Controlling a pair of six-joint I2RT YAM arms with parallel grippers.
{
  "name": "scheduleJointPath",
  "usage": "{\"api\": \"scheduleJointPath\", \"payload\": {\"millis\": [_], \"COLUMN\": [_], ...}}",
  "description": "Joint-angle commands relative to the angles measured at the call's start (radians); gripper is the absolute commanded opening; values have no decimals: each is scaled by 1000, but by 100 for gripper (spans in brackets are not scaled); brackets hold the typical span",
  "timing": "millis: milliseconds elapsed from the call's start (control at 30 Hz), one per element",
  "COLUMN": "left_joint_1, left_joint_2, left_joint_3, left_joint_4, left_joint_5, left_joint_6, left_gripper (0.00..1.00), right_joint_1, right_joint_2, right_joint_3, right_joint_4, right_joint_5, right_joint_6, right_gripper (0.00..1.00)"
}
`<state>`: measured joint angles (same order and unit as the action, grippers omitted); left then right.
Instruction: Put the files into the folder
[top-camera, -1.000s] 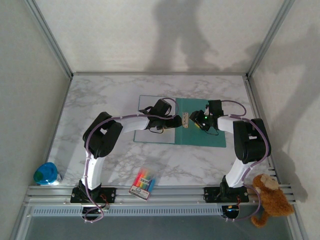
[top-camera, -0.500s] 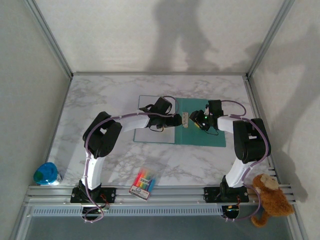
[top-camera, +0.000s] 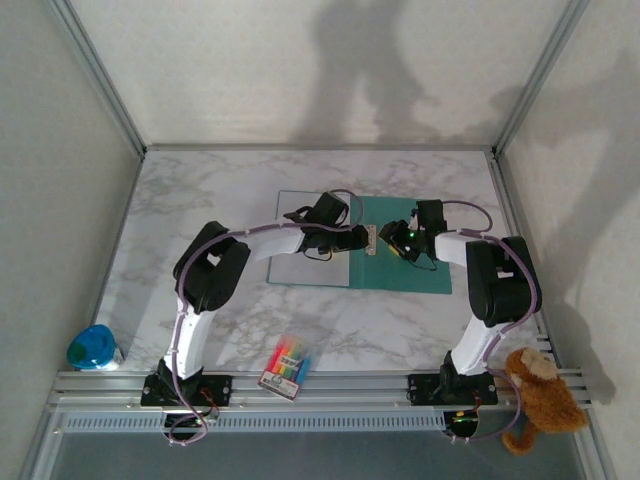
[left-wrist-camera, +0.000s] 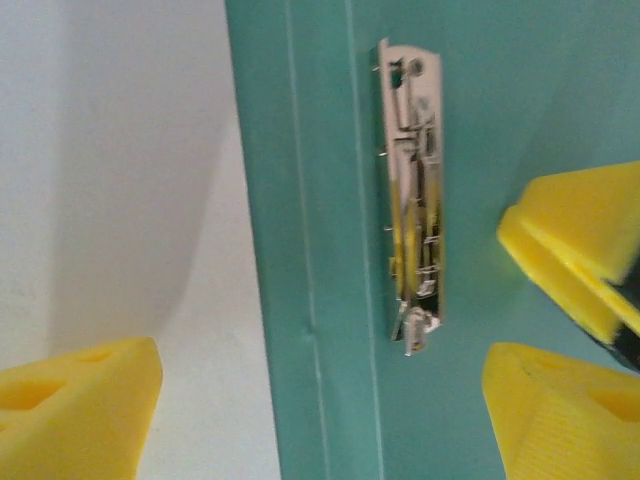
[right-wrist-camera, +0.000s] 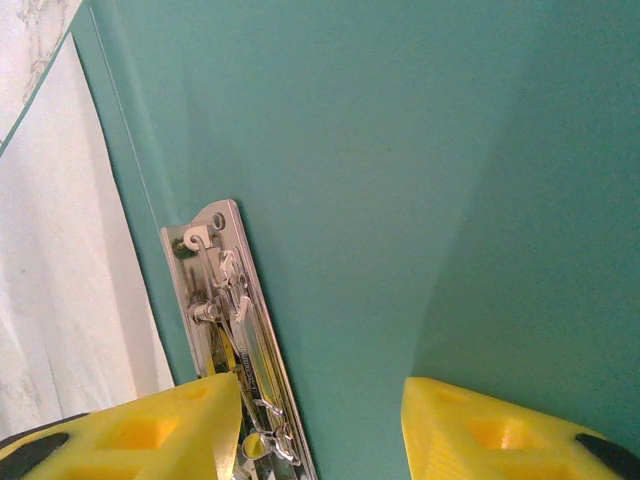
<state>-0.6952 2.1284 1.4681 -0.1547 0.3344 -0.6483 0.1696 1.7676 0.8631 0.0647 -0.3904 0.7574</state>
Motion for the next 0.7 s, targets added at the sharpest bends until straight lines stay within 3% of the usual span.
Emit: {"api": "scheduleJointPath", "payload": {"millis": [0, 667], "left_joint_1": [-10, -10], "left_joint_2": [19, -35], "left_joint_3": [9, -48], "left_joint_4": [-1, -54], "left_joint_5": [11, -26], "left_joint_6": [-4, 42], "left_gripper": [83, 83], "right_joint_1": [-5, -5], "right_joint_2": [22, 24], "right_joint_3": [-2, -4], "right_joint_4": [11, 2], "right_joint_5": [-6, -2], "right_joint_6": [17, 23], "right_gripper": [46, 46]}}
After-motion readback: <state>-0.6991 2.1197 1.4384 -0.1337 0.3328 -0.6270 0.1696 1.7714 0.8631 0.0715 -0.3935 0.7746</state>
